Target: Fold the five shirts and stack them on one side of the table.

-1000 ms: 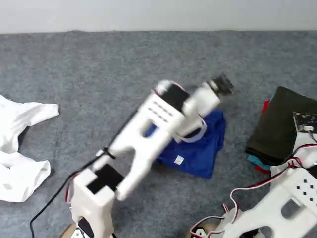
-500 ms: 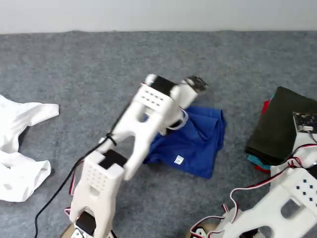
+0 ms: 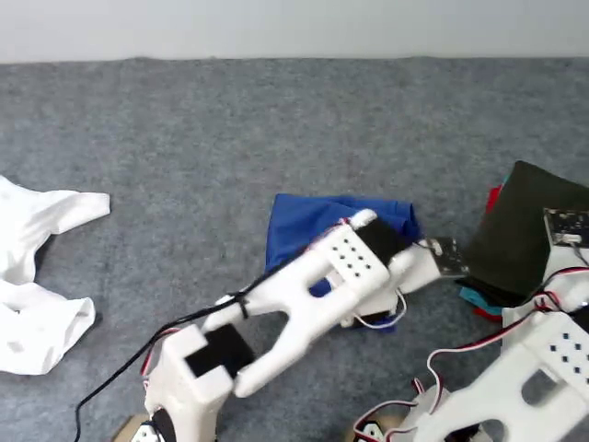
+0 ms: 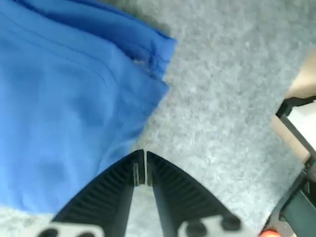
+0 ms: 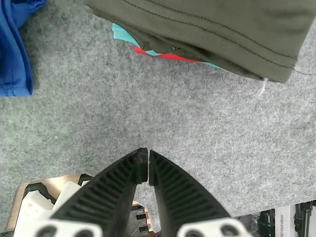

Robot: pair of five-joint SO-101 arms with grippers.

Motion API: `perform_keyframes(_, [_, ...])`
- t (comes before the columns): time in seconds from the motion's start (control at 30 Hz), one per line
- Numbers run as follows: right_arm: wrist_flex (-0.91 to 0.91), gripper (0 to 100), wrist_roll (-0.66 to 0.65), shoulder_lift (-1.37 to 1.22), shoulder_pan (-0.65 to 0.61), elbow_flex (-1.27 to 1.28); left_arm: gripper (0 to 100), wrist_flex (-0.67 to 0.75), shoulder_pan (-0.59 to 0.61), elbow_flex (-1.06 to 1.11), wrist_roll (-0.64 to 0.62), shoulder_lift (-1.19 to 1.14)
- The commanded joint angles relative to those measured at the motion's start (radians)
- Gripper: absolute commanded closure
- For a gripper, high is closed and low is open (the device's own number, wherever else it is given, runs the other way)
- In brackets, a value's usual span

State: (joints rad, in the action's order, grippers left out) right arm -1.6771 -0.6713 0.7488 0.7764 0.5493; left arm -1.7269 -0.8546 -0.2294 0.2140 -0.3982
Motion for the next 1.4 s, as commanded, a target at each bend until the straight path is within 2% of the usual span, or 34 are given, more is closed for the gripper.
perform_keyframes(0.0, [0.004, 98.3, -0.009, 0.028, 0.008, -0.006, 99, 0.002, 0.072, -0.004, 0.035, 0.127])
perform_keyframes(0.2, [0.004, 98.3, -0.009, 0.028, 0.004, -0.006, 99, 0.054, 0.23, -0.025, 0.063, 0.178])
perform_keyframes(0.3, [0.004, 98.3, -0.009, 0.028, 0.004, -0.006, 99, 0.044, 0.255, -0.008, 0.058, 0.138])
perform_keyframes(0.43, [0.004, 98.3, -0.009, 0.028, 0.004, -0.006, 99, 0.046, 0.221, 0.035, 0.058, 0.052])
perform_keyframes(0.63, [0.004, 98.3, -0.009, 0.028, 0.005, -0.006, 99, 0.046, 0.08, 0.119, 0.058, -0.057])
perform_keyframes(0.73, [0.004, 98.3, -0.009, 0.03, 0.005, -0.006, 99, 0.058, 0.068, 0.124, 0.058, -0.066])
perform_keyframes(0.87, [0.004, 98.3, -0.009, 0.033, 0.002, -0.008, 99, 0.075, 0.15, 0.099, 0.057, 0.005])
perform_keyframes(1.07, [-0.001, 98.3, -0.008, 0.035, -0.008, -0.014, 99, 0.072, 0.353, 0.001, 0.011, 0.163])
perform_keyframes(1.2, [-0.041, 98.3, 0.003, 0.036, -0.127, -0.021, 99, 0.048, 0.442, -0.005, 0.002, 0.288])
perform_keyframes(1.37, [-0.031, 98.3, 0.169, 0.027, -0.374, -0.052, 99, -0.026, 0.542, -0.002, 0.002, 0.419])
